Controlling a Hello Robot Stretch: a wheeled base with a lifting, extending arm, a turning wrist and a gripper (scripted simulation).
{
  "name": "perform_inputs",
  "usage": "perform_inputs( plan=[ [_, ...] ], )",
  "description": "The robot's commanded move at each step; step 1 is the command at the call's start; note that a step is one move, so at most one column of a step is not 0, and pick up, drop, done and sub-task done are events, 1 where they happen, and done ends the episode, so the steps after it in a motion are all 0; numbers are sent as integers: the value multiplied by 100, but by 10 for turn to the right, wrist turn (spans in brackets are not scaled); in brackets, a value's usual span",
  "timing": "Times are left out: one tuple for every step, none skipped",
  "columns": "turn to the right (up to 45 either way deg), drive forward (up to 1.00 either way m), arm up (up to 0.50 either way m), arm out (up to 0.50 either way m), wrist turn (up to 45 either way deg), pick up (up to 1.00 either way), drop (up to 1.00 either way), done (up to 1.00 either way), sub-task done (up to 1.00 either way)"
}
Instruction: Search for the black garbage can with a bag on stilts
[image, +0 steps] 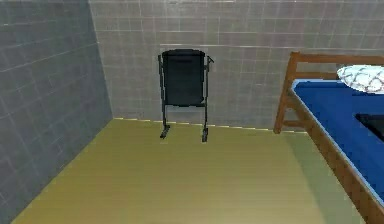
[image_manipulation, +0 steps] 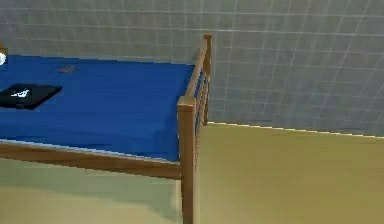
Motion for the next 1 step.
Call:
perform_inputs(
  plan=[
    [0, 100, 0, 0, 0, 0, 0, 0, 0]
  ],
)
